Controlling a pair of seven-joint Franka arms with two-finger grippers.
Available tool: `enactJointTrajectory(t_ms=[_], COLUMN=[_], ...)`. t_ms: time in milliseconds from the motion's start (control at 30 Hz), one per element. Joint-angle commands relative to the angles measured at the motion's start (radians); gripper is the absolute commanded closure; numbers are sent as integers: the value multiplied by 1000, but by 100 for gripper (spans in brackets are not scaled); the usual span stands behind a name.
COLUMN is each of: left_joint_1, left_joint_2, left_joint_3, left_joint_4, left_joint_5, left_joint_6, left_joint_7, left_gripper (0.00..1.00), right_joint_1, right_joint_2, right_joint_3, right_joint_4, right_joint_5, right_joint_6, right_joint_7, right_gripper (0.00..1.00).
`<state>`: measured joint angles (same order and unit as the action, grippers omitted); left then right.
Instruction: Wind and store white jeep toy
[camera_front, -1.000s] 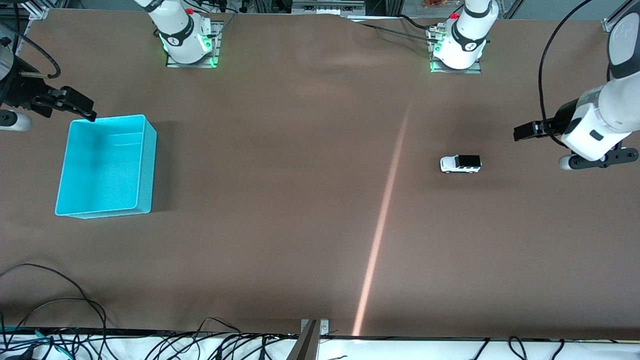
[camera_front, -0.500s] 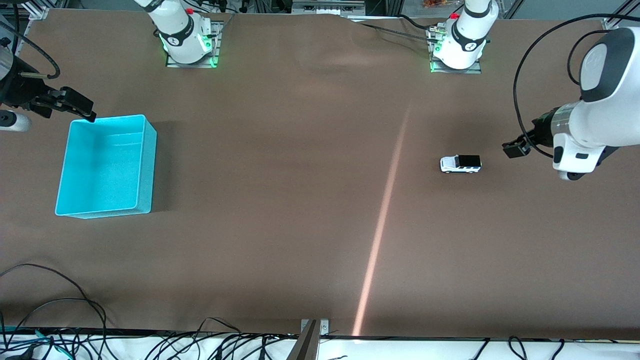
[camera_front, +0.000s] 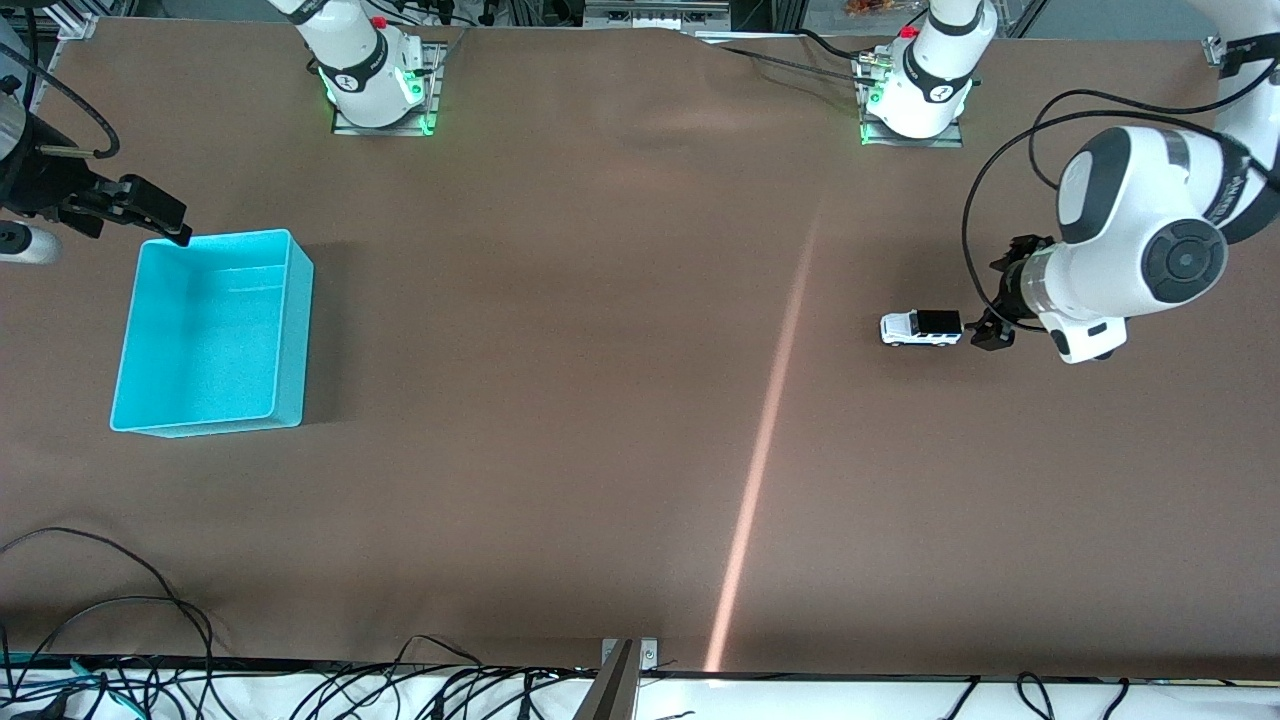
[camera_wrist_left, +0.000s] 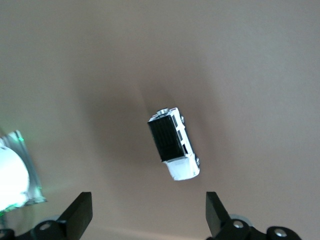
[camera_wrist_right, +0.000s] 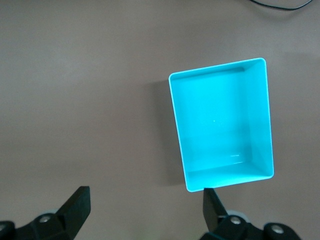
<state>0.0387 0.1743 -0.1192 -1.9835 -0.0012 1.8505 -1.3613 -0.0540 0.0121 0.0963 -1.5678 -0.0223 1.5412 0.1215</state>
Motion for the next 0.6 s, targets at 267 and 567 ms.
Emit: enactJointTrajectory(t_ms=[267, 567], left_joint_1=[10, 10], left_joint_2=[0, 88], left_joint_3=[3, 1], left_joint_4=[-250, -297], left_joint_5=[24, 109], left_joint_6=[355, 490], left_joint_7=[-309, -458], left_gripper=[0, 0], right_joint_1=[-6, -7], right_joint_2=[12, 12], right_joint_3=[5, 3], right_joint_4=[20, 20], right_joint_5=[-7, -7], right_joint_6=[-3, -3], right_joint_7=[4, 4], right_gripper=[0, 0])
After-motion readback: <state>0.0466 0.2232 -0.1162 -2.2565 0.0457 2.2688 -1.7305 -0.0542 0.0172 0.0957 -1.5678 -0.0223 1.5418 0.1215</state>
